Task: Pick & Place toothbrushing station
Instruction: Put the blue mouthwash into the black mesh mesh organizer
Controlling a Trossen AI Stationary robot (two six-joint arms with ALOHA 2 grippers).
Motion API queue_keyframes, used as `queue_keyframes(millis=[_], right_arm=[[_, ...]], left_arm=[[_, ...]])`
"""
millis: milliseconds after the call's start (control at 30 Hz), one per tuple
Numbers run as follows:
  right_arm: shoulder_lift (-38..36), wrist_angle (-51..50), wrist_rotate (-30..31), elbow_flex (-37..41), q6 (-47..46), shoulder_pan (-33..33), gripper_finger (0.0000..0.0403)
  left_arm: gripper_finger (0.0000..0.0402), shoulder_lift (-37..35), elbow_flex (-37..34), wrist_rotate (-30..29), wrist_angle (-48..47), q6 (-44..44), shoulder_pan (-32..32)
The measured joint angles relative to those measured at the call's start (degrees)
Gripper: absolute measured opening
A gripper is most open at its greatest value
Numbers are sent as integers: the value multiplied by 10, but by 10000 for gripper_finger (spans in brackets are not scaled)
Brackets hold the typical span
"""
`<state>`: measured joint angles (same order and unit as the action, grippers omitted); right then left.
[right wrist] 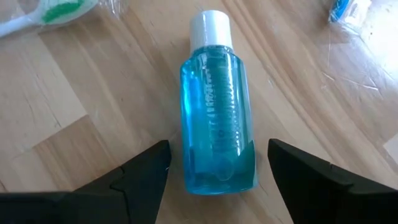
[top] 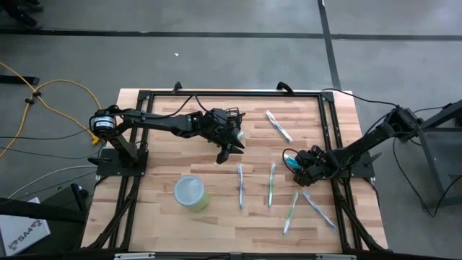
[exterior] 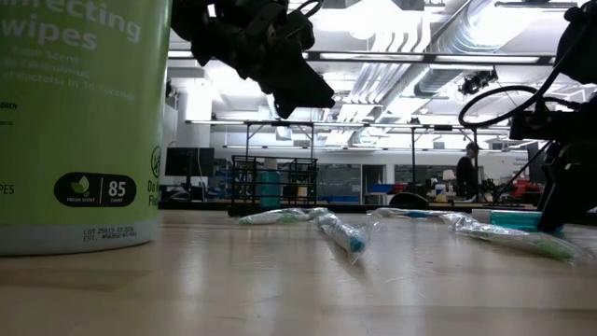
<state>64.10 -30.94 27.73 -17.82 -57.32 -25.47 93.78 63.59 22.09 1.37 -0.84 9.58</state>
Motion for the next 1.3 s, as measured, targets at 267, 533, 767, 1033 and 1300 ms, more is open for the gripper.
queue_keyframes(millis=[267, 533, 767, 1033, 1300], right_arm=[[1, 3, 5, 0, 0, 0, 260], [2, 21, 3, 1, 0, 0, 199], [2, 32, -12, 1, 0, 0, 169], [2, 39, -19, 2, 1, 0, 190], [2, 43, -22, 1, 1, 0, 145]], left_arm=[[106, 0, 0, 0, 0, 0, 0], [106, 0, 0, 0, 0, 0, 0], [106, 0, 0, 0, 0, 0, 0], [106, 0, 0, 0, 0, 0, 0], [106, 0, 0, 2, 0, 0, 0]])
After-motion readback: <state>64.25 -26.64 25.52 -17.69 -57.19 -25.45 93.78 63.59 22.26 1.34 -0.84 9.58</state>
